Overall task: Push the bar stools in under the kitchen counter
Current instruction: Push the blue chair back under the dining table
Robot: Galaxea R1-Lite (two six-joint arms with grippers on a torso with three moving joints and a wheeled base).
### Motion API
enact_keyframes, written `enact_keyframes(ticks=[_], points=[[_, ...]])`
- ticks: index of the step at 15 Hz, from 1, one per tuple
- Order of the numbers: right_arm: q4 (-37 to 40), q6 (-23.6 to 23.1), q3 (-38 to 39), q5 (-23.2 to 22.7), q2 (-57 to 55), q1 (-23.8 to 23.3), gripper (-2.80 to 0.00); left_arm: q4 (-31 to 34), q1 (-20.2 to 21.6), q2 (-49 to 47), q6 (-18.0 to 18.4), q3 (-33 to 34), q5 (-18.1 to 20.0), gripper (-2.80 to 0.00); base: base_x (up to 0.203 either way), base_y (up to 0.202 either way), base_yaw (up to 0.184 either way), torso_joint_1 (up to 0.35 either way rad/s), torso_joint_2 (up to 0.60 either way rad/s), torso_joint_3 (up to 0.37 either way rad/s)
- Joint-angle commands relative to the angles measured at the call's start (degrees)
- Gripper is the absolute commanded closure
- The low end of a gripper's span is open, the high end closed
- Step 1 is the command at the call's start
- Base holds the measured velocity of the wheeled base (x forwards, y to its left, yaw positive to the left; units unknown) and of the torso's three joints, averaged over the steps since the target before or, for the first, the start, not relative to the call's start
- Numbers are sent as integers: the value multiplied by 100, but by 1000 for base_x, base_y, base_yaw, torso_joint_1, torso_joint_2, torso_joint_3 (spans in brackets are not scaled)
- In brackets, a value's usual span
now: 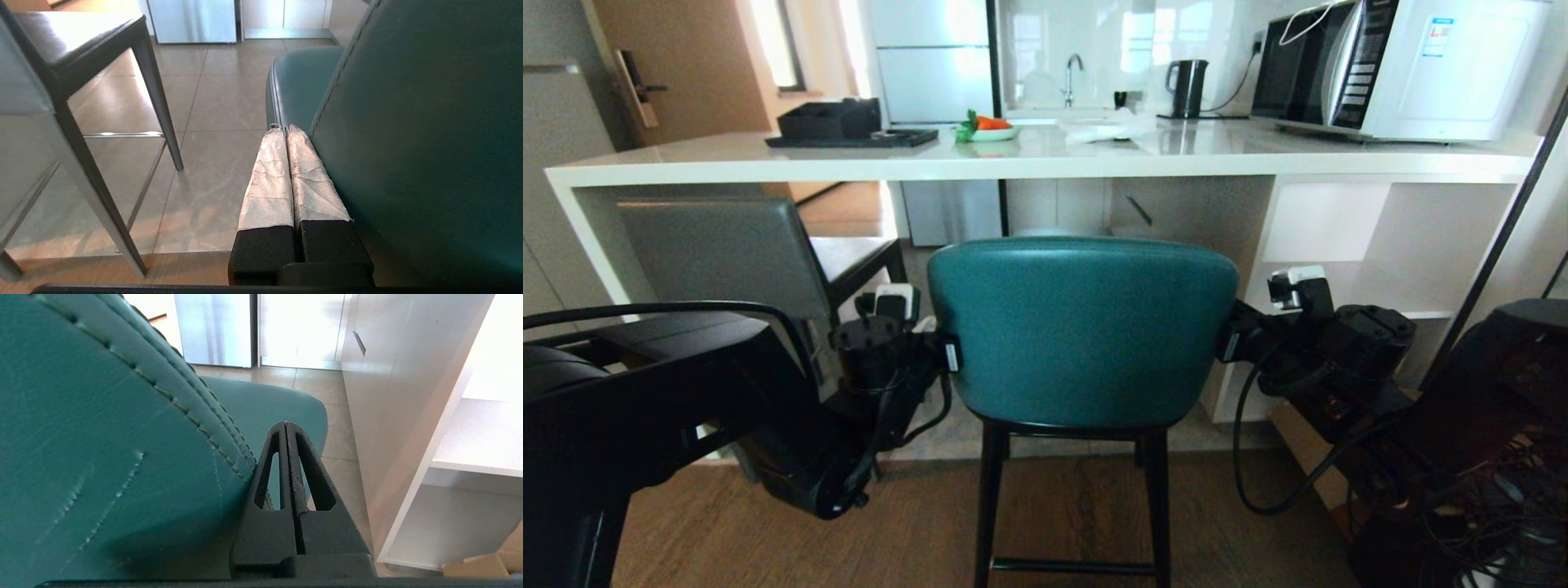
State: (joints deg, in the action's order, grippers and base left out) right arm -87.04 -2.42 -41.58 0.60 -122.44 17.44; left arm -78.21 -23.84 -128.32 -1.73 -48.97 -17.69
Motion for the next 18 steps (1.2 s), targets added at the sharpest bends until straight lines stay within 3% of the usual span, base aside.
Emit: enact_keyframes(ticks=[1, 5, 13, 18], points=[[-58, -62, -8, 2, -87, 5, 0, 7, 77, -104, -8, -290, -42, 0, 0, 0, 0, 0, 0, 0], [-42, -66, -141, -1, -187, -14, 0, 116, 90, -114, -11, -351, -42, 0, 0, 0, 0, 0, 0, 0], [740, -108, -1265, -7, -437, -19, 0, -81, 40, -100, -34, 33, -39, 0, 0, 0, 0, 0, 0, 0], [745, -198, -1317, -16, -621, -11, 0, -154, 46, -129, -20, 6, -50, 0, 0, 0, 0, 0, 0, 0]])
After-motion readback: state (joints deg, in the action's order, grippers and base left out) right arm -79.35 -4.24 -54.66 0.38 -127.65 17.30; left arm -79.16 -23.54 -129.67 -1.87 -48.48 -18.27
